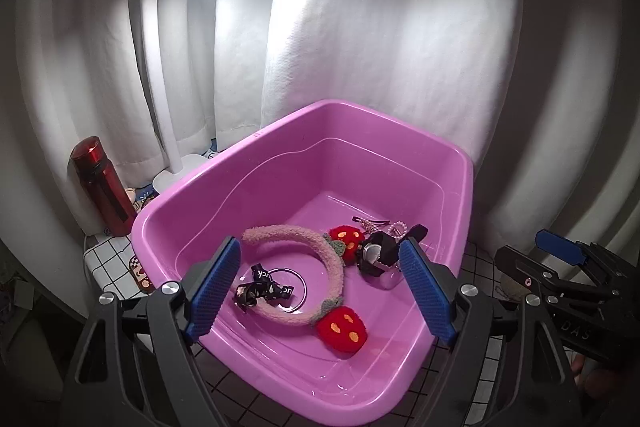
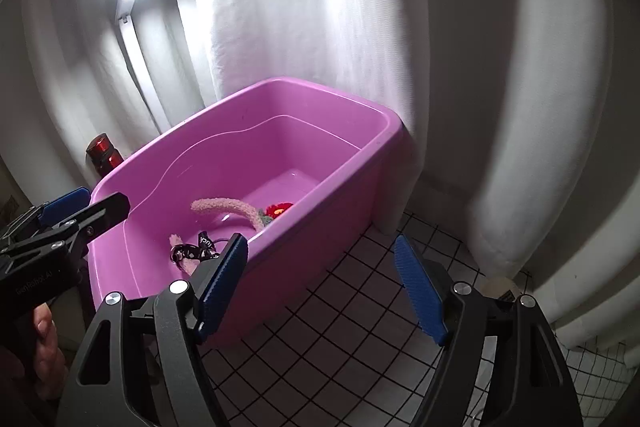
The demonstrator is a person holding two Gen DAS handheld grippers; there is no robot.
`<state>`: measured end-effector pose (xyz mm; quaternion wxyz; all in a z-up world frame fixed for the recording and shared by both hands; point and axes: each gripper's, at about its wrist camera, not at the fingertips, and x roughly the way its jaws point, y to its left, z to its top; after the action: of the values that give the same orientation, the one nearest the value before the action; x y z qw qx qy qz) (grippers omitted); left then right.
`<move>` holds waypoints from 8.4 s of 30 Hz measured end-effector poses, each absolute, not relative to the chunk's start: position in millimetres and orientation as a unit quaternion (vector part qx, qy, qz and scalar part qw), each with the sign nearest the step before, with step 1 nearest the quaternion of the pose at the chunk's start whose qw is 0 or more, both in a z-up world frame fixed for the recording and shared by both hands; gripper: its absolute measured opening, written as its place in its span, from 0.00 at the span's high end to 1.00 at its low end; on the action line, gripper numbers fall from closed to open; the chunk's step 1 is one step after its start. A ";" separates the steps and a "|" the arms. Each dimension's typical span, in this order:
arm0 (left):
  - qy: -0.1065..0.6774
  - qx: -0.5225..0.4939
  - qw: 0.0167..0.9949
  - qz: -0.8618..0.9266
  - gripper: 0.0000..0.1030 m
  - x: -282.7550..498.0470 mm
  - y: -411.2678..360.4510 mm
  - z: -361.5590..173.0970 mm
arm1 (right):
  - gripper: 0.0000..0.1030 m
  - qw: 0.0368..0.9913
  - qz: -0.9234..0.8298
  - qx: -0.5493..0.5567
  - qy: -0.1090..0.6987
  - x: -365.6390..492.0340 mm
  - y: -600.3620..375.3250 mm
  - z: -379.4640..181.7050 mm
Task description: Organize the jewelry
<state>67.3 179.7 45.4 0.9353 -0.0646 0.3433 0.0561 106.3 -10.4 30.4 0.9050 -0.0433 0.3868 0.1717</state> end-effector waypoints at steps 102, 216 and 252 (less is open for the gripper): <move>0.446 0.114 0.846 -0.271 0.46 211.5 -173.6 -185.8 | 0.52 0.876 -0.172 0.060 0.447 19.8 -188.6 -164.0; 0.388 -0.096 0.899 0.178 0.10 98.8 235.7 35.3 | 0.35 0.896 0.204 -0.095 0.383 162.4 75.8 30.1; 0.393 -0.084 0.899 0.175 0.08 78.4 218.1 46.0 | 0.35 0.905 0.191 -0.078 0.373 121.6 48.5 45.0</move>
<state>78.4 218.1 46.0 0.8990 -0.0840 0.3926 0.1749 121.6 48.5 45.0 0.9046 -0.0782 0.3727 0.1913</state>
